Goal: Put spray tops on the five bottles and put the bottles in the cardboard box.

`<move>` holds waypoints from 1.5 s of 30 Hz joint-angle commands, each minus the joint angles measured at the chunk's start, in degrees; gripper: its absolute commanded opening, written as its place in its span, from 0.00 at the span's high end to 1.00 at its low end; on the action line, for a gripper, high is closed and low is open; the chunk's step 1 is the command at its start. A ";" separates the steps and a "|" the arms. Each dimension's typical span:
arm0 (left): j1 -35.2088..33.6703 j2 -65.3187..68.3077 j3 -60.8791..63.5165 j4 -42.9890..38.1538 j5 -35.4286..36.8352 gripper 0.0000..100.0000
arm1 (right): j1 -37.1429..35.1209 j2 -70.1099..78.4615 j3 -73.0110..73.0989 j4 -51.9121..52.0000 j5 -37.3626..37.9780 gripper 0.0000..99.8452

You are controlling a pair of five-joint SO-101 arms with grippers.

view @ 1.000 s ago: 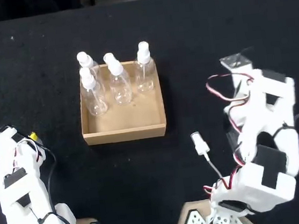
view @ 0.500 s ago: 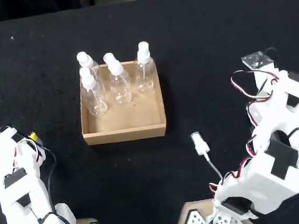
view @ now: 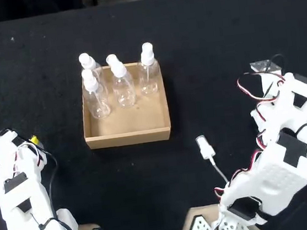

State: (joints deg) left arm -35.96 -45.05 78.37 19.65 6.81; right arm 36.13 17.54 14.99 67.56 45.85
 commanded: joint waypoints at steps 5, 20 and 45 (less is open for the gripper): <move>0.04 -1.67 -1.01 -1.23 -0.44 0.80 | 0.18 -1.01 -7.25 0.26 -0.44 0.99; 0.04 -1.67 -1.01 -1.23 -0.44 0.80 | 2.64 -37.41 20.70 -19.87 -7.82 0.99; -0.04 -1.67 -1.01 -1.23 -0.44 0.80 | 3.25 -20.00 55.25 -123.25 -40.00 0.99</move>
State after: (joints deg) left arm -35.96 -45.05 78.37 19.65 6.81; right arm 37.89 -6.37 70.11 -45.49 6.20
